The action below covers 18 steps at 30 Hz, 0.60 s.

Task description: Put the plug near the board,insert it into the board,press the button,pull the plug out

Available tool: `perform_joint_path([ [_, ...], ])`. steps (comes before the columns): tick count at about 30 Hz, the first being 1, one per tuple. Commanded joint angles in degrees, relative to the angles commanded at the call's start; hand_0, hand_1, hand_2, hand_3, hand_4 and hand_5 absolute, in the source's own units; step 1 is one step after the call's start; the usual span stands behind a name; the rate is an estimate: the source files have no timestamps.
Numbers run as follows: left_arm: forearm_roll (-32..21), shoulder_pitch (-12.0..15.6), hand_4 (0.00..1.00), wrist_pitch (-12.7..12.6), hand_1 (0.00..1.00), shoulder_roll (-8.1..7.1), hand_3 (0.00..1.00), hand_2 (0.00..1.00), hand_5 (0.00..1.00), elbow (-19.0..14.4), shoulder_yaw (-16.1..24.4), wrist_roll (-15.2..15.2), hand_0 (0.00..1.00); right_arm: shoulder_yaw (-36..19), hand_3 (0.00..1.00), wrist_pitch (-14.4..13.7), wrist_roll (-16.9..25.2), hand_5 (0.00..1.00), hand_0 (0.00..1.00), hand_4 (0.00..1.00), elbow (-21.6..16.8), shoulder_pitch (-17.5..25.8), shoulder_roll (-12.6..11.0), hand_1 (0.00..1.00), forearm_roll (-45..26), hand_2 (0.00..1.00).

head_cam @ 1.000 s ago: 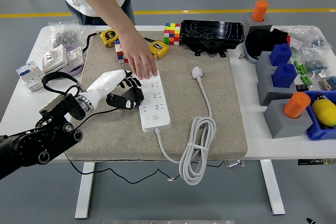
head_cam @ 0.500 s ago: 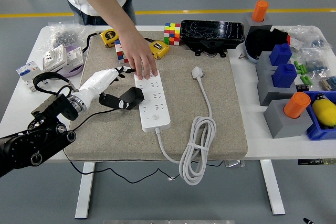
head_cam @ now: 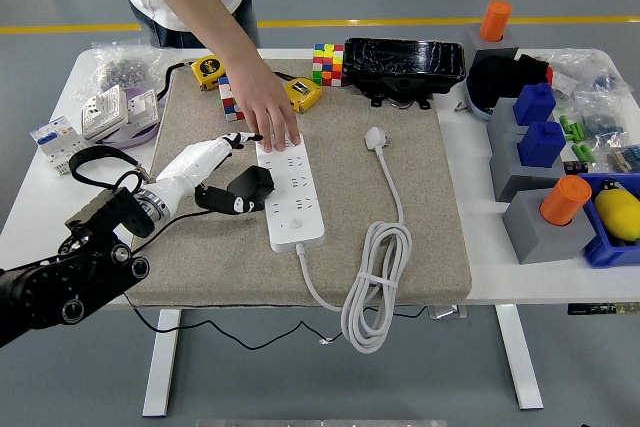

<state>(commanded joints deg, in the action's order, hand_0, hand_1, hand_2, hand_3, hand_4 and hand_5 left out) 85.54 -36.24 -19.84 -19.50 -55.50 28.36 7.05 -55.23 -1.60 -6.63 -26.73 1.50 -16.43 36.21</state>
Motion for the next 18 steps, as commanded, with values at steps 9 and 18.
perform_joint_path([
  [9, -0.77, 1.56, 0.998, -1.13, 0.860, -1.37, 0.920, 0.950, 0.284, -3.92, 2.80, 0.86, 0.712, 0.02, 0.602, 0.07, 0.00, 0.532, 0.683, 0.938, 0.03, -0.14, 0.21, 0.688, -0.03, 0.697],
  [18, -1.87, 8.42, 0.998, -4.36, 0.800, -4.32, 0.867, 0.876, 0.418, -14.02, 11.76, 0.24, 0.674, -0.48, 0.601, 0.07, 0.04, 0.532, 0.683, 0.938, 0.09, -0.43, 0.29, 0.688, 0.20, 0.697],
])
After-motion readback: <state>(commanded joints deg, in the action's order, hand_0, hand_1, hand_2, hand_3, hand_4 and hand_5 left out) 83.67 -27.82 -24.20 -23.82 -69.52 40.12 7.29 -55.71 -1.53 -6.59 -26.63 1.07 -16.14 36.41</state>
